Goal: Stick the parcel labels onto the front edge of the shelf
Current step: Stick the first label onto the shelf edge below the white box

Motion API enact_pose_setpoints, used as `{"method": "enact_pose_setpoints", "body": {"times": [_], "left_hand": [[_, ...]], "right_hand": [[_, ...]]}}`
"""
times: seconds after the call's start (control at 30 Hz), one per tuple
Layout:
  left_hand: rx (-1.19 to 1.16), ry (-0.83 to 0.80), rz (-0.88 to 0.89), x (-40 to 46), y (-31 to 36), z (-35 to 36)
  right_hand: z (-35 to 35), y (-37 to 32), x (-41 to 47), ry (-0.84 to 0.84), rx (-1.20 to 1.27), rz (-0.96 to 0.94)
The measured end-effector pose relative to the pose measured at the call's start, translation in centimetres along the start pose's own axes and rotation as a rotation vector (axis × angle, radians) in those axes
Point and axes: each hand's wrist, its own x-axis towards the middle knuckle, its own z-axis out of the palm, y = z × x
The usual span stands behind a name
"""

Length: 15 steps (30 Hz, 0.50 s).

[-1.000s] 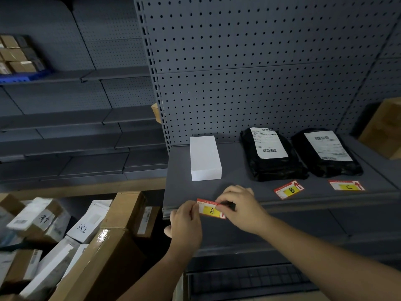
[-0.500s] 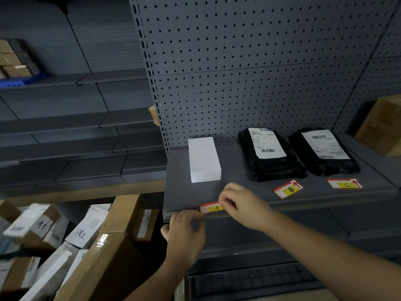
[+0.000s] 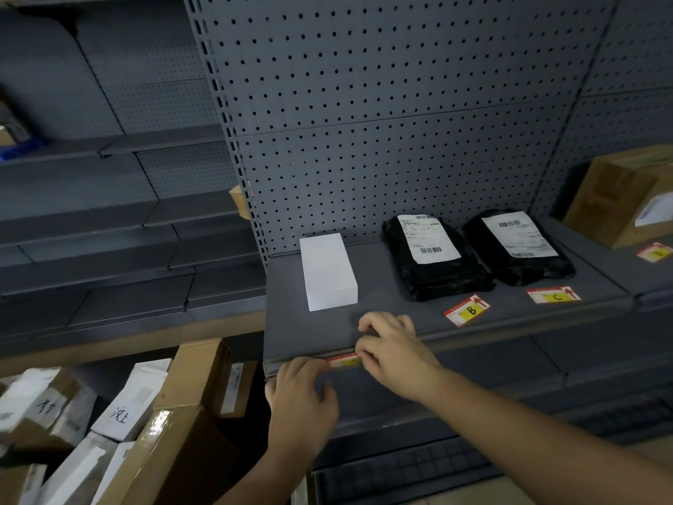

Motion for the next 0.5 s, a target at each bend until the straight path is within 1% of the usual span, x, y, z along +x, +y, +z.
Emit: {"method": "enact_pose_setpoints", "body": {"times": [0.07, 0.17, 0.27, 0.4, 0.5], "left_hand": [[0.009, 0.005, -0.002, -0.1, 0.0, 0.1], [0.020, 0.030, -0.018, 0.0, 0.1, 0.6], [-0.008, 0.115, -0.008, 0.3, 0.9, 1.2], [0.001, 0.207, 0.111, 1.8, 5.0, 2.9], [0.001, 0.189, 0.192, 3.4, 9.4, 5.4]], "right_hand": [[-0.2, -0.2, 0.0, 0.001, -0.008, 0.001], [-0.5, -0.1, -0.6, 0.015, 0.053, 0.038], [-1.3, 1.1, -1.7, 0.033, 0.111, 0.118], [-3.4, 4.8, -3.0, 0.081, 0.123, 0.184], [-5.3, 8.9, -4.3, 0.098, 0.105, 0.240]]}}
